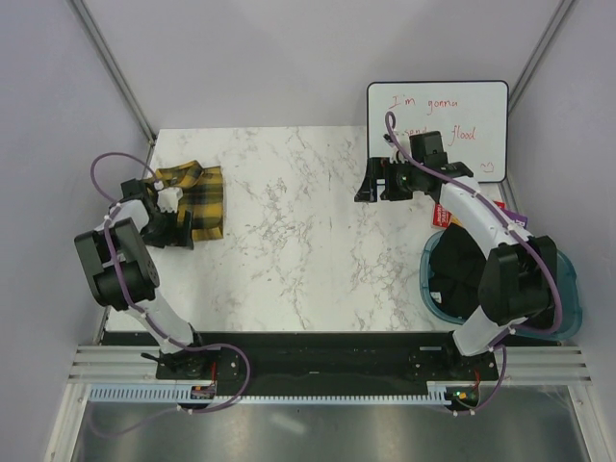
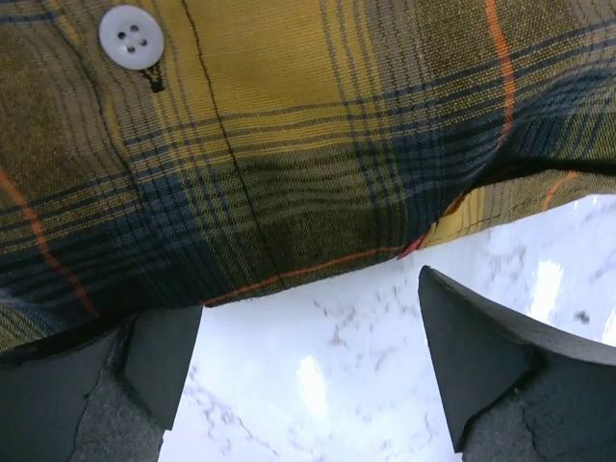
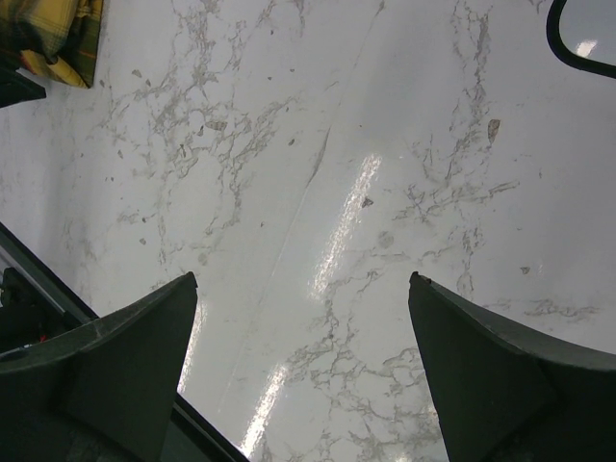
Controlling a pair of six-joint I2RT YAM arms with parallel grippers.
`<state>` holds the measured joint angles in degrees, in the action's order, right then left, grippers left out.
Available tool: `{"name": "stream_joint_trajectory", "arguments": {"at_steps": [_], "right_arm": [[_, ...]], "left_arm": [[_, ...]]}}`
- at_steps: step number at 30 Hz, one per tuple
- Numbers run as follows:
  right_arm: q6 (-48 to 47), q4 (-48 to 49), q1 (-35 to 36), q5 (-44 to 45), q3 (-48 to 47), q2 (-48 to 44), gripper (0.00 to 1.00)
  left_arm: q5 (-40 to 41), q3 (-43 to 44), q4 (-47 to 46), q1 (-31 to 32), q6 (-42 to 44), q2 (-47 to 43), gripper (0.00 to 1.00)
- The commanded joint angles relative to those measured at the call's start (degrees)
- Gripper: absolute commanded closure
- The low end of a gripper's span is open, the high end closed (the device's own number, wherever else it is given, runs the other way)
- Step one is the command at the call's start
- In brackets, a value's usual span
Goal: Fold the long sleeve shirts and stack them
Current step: Neatly place the folded shirt to the corner
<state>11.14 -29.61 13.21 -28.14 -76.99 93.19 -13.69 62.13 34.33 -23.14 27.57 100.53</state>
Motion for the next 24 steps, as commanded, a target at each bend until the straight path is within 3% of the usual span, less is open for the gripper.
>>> {"name": "stream_joint_trajectory", "arguments": {"at_steps": [1, 11, 18, 24], "right_arm": [[0.2, 0.7, -0.1, 0.7, -2.4, 1.0, 0.02], [0.0, 0.6, -0.2, 1.2, -2.9, 3.3, 0.02], [0.0, 0.6, -0.2, 1.4, -3.8, 4.9, 0.02], [0.0, 0.6, -0.2, 1.4, -4.0, 5.2, 0.02]], "left_arm": [[-1.6, 5.4, -5.5, 1.8, -4.5, 6.6, 0.01], [-2.2, 18.7, -4.9, 4.0, -6.5, 15.8, 0.01], [-6.3, 25.3, -3.5, 5.6, -16.7, 21.7, 0.01], [-4.3, 31.4, -3.4, 6.9, -17.6, 24.8, 0.01]]}}
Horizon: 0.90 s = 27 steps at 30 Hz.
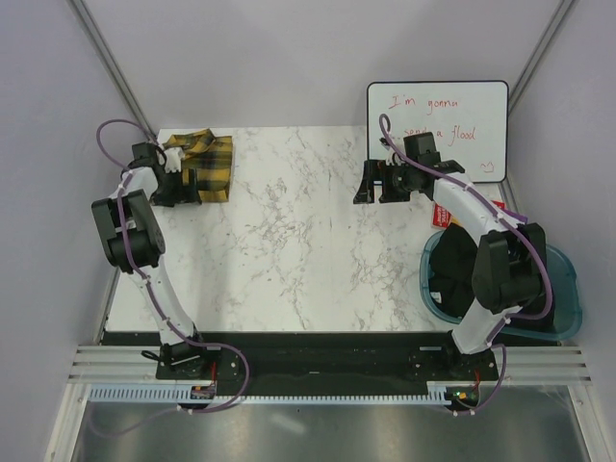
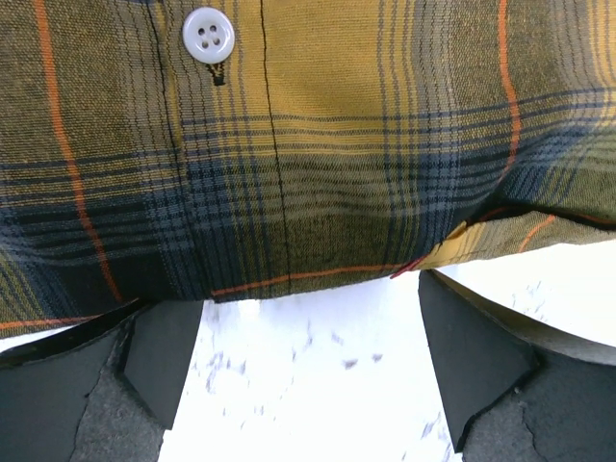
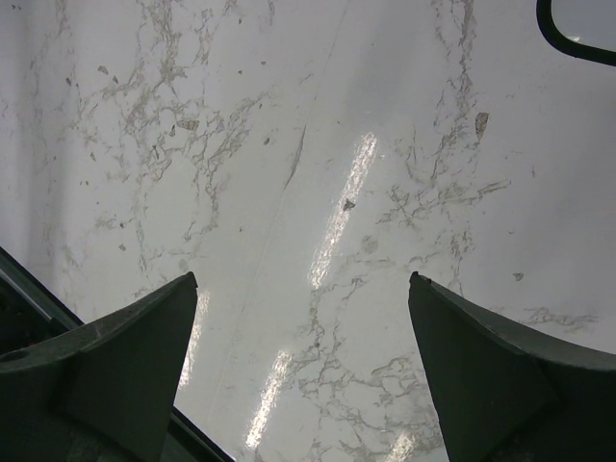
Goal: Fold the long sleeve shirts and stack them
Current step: Neatly place the folded shirt to the corner
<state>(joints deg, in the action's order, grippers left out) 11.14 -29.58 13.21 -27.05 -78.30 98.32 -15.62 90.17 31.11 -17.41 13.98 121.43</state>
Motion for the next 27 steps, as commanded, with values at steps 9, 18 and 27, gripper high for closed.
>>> {"name": "stream_joint_trajectory", "arguments": {"at_steps": [9, 18, 27], "right_arm": [[-3.0, -1.0, -0.5, 2.1, -6.6, -3.4, 0.02], [-8.6, -1.7, -3.5, 7.5, -3.7, -13.1, 0.02], [-10.3, 0.1, -3.5, 9.3, 13.1, -23.5, 0.02]], "left_arm": [[-6.3, 7.7, 6.7, 2.7, -2.4, -7.4, 0.01], [-7.2, 3.6, 14.2, 11.7, -3.1, -31.9, 0.01], [-2.8, -15.3, 13.1, 22.9, -5.0, -44.3, 0.01]]}}
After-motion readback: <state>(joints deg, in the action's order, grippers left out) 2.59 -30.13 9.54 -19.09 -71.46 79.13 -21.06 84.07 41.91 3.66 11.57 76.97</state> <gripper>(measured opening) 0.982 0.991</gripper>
